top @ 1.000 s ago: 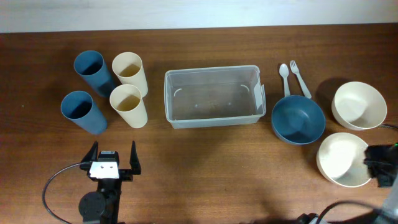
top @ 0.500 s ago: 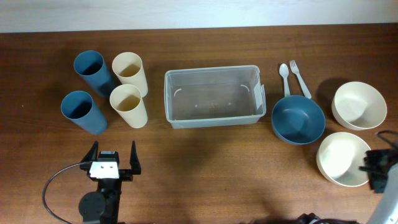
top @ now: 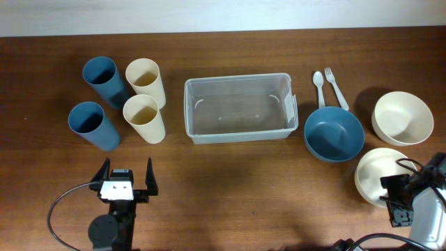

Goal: Pack container
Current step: 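Lower the right gripper and grasp the front cream bowl's rim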

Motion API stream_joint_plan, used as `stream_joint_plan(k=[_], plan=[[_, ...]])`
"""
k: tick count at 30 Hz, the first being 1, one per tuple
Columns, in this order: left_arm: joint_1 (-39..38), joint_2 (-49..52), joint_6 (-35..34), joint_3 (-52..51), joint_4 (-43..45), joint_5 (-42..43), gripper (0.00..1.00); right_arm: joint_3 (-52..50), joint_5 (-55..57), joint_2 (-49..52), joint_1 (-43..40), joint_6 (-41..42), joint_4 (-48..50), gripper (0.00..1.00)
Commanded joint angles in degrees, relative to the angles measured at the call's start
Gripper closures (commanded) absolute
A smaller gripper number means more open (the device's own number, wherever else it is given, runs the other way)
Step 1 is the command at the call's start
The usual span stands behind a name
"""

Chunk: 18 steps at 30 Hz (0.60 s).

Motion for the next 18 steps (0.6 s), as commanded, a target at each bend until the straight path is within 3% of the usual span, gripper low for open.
stream_joint_plan(k=[1,14,16,18], plan=[[0.20,-0.50,0.90,-0.37,0.00,0.63,0.00,-0.20,-0.37,0.70,-0.26,-0.42,0.61,0.20],[0.20,-0.50,0.90,-0.37,0.00,0.63,0.00,-0.52,-0.66,12.66,-0.26,-0.42,7.87,0.20],[0.20,-0.50,0.90,-0.37,0.00,0.63,0.00,-0.52,-0.59,13.20,-0.26,-0.44,8.22,0.28],[0.20,-0.50,0.90,-0.37,0.00,0.63,0.00,-0.52,-0.61,13.22,-0.26,-0.44,8.31,0.45]])
